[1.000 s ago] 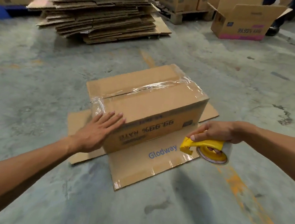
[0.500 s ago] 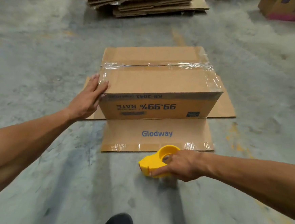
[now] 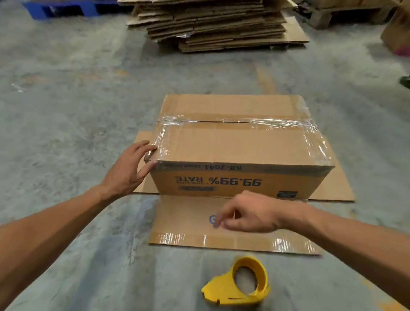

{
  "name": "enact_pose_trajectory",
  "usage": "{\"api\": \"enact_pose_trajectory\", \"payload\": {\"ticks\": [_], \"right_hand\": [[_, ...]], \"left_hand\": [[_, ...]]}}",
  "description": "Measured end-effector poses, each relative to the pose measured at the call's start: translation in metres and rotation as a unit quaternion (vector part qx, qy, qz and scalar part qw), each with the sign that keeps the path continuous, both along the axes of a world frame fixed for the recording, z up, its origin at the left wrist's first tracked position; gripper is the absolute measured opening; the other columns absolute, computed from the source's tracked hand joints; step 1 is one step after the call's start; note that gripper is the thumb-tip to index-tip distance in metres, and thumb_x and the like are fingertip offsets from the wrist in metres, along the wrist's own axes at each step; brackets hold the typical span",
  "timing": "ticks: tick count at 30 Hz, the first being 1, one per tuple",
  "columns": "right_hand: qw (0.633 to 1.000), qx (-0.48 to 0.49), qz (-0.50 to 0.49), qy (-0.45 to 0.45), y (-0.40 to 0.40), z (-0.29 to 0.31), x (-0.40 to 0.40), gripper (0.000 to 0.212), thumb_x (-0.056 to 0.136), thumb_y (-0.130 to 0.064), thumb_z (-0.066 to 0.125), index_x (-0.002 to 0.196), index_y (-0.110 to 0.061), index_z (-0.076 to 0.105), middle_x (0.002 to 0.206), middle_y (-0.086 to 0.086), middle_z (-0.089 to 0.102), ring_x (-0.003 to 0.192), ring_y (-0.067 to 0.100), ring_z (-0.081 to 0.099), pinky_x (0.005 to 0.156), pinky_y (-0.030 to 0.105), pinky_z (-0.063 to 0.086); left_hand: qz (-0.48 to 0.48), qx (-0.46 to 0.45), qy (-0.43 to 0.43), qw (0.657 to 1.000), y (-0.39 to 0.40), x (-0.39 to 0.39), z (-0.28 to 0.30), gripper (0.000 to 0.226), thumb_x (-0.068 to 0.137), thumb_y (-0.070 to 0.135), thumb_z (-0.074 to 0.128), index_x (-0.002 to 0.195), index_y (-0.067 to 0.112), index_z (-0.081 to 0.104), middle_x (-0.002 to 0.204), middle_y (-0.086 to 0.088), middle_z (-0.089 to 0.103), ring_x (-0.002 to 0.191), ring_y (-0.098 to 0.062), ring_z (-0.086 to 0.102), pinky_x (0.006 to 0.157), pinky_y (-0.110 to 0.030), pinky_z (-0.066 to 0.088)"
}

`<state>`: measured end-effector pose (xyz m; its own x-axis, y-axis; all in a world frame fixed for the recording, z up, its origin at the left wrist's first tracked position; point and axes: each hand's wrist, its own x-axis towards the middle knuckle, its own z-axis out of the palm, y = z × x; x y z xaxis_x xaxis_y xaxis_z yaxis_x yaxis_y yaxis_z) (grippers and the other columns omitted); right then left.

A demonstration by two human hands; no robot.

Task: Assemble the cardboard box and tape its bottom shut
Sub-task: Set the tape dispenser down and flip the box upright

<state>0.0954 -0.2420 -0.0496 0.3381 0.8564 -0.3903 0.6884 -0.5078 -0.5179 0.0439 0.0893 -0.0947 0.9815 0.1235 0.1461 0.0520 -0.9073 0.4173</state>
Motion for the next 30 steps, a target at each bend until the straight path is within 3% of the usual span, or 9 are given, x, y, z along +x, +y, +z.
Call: {"api": "enact_pose_trajectory", "payload": {"ticks": [4,6,10,12,14,16,18,23,30], "right_hand": [[0.921,0.232,-0.272,-0.154,-0.010,0.015,0.081,0.027,0.093,-0.020,0.053,0.113,-0.025,0.072,0.103,-0.002,0.071,0.088,0.013,0.061,0.087,0.036,0.051],[0.885,0.214,-0.337,-0.239,-0.025,0.015,0.114,0.031,0.094,-0.026,0.054,0.122,-0.026,0.067,0.115,0.004,0.064,0.107,0.021,0.055,0.098,0.043,0.044],[0.841,0.026,-0.450,-0.300,-0.067,-0.003,0.157,0.055,0.093,-0.051,0.046,0.146,-0.035,0.043,0.149,0.013,0.042,0.136,0.035,0.034,0.109,0.052,0.028],[0.823,-0.011,-0.497,-0.275,-0.087,-0.017,0.167,0.069,0.089,-0.067,0.042,0.150,-0.038,0.030,0.159,0.016,0.027,0.144,0.037,0.023,0.112,0.057,0.022],[0.838,0.032,-0.518,-0.170,-0.103,-0.027,0.174,0.085,0.083,-0.076,0.047,0.153,-0.036,0.022,0.162,0.016,0.021,0.147,0.037,0.019,0.115,0.056,0.021],[0.844,0.128,-0.521,0.000,-0.112,-0.030,0.181,0.104,0.065,-0.084,0.060,0.151,-0.040,0.022,0.156,0.010,0.037,0.137,0.034,0.041,0.112,0.053,0.035],[0.824,0.161,-0.536,0.085,-0.119,-0.033,0.189,0.117,0.051,-0.087,0.068,0.149,-0.046,0.019,0.152,0.002,0.043,0.124,0.029,0.055,0.104,0.051,0.046],[0.830,0.188,-0.519,0.083,-0.114,-0.032,0.185,0.117,0.053,-0.085,0.068,0.150,-0.042,0.020,0.151,0.001,0.044,0.123,0.028,0.056,0.103,0.050,0.047],[0.835,0.269,-0.480,0.012,-0.085,0.022,0.175,0.097,0.077,-0.066,0.068,0.154,-0.033,0.019,0.143,-0.004,0.048,0.121,0.023,0.054,0.104,0.041,0.044]], "left_hand": [[0.029,-0.108,0.019,0.994,-0.010,0.022,0.007,0.071,0.095,0.052,0.046,0.154,0.021,0.022,0.160,0.004,0.023,0.145,-0.014,0.023,0.119,-0.039,0.022],[0.067,-0.154,0.028,0.985,-0.017,0.040,0.013,0.080,0.094,0.055,0.046,0.156,0.019,0.011,0.162,0.003,0.017,0.147,-0.016,0.021,0.119,-0.039,0.019],[0.131,-0.224,0.069,0.963,-0.026,0.072,0.019,0.089,0.092,0.059,0.045,0.157,0.018,0.000,0.164,-0.006,0.012,0.149,-0.027,0.021,0.117,-0.040,0.019],[0.129,-0.240,0.080,0.959,-0.027,0.080,0.017,0.088,0.090,0.062,0.045,0.157,0.020,0.006,0.162,-0.006,0.023,0.145,-0.028,0.029,0.113,-0.039,0.026],[0.131,-0.251,0.079,0.956,-0.028,0.082,0.013,0.085,0.089,0.062,0.049,0.155,0.023,0.012,0.157,-0.004,0.034,0.138,-0.029,0.040,0.107,-0.038,0.033],[0.145,-0.263,0.078,0.951,-0.027,0.083,0.009,0.085,0.091,0.056,0.055,0.156,0.025,0.010,0.157,-0.001,0.033,0.136,-0.028,0.042,0.108,-0.038,0.034],[0.148,-0.291,0.090,0.941,-0.022,0.083,0.006,0.095,0.086,0.057,0.062,0.156,0.029,0.006,0.158,0.002,0.030,0.135,-0.025,0.042,0.111,-0.042,0.035],[0.142,-0.345,0.110,0.921,-0.010,0.072,0.013,0.115,0.058,0.072,0.076,0.151,0.035,0.021,0.144,0.004,0.047,0.118,-0.020,0.057,0.101,-0.043,0.048],[0.146,-0.337,-0.003,0.930,0.000,0.056,0.062,0.086,0.073,0.044,0.080,0.145,0.031,0.034,0.124,0.012,0.056,0.106,-0.011,0.059,0.087,-0.027,0.048]]}}
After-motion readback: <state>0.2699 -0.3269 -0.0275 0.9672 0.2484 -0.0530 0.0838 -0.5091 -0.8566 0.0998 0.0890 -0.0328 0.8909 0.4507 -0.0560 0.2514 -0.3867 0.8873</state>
